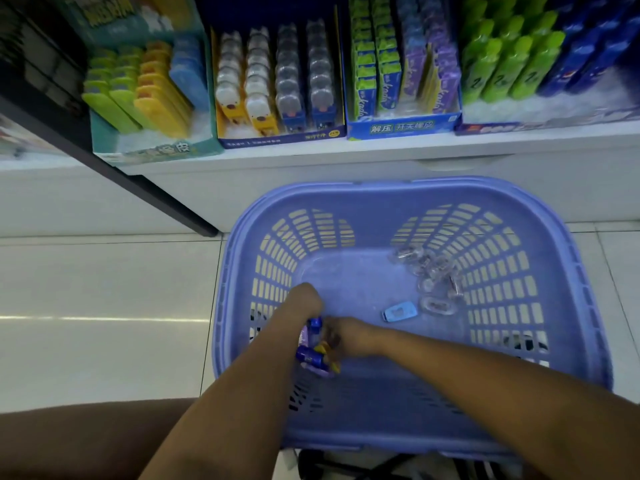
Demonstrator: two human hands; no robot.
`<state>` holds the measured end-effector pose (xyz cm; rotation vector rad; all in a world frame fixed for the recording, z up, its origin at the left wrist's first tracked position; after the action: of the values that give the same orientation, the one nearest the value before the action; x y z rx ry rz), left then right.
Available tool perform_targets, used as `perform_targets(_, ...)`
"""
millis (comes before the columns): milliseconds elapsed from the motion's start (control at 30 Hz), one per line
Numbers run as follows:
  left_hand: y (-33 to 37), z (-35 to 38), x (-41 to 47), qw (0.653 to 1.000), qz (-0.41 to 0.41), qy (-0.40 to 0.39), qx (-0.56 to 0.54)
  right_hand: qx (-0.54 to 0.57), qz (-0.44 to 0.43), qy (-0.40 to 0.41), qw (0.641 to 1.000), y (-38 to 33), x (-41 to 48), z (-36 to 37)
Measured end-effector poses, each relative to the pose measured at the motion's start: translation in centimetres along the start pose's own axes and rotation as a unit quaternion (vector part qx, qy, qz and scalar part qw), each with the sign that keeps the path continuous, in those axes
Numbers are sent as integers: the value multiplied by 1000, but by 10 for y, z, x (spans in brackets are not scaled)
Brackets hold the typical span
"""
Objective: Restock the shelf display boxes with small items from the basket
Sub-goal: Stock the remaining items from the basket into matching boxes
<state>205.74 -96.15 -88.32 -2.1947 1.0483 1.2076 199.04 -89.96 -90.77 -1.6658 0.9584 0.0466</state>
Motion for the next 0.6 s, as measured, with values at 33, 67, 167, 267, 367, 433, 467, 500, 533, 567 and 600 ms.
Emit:
perform_targets(33, 6, 3, -4, 999, 16, -30, -29, -2, -5, -2, 1000, -2, 0, -1)
perform_targets(67, 12, 4, -8, 997, 28, -52, -41, -9, -5, -7, 1000, -3, 0, -2)
perform_targets(167, 19, -3, -22, 975, 19, -111, -191, -53, 6, -31, 998, 0, -3, 2)
perform_targets(267, 29, -22, -33, 955, 39, -126, -266, -78, 30, -50, 995, 3, -7, 5)
perform_targets(367, 36, -43, -47, 949, 80, -132, -276, -139, 49, -82, 986, 4, -9, 4)
perform_targets(433, 38, -54, -55, 945, 105, -139, -277, -163, 59, -84, 981, 3, -11, -11)
perform_targets(467, 37, -60, -60, 945, 116, -138, -274, -161, 64, -65, 983, -1, -13, -26)
perform_targets(500, 36, -65, -64, 946, 125, -136, -265, -155, 70, -35, 985, -5, -14, -46)
perform_targets(533, 33, -70, -68, 948, 134, -132, -257, -146, 73, 6, 987, -12, -17, -70)
perform_targets(567, 31, -75, -72, 948, 141, -130, -256, -132, 73, 55, 987, -21, -20, -98)
perform_targets(600, 29, -79, -76, 945, 145, -131, -263, -110, 68, 109, 986, -32, -27, -125)
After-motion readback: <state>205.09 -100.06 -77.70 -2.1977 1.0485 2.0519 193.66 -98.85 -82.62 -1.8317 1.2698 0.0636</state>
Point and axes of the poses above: each hand's wrist, its own x-axis towards the middle knuckle, its own z-axis out of the palm, y = z × x, the point moved 10 cm from there along x, towards the middle knuckle, and after that the axes turned 10 degrees about -z, right-handed, at the moved point
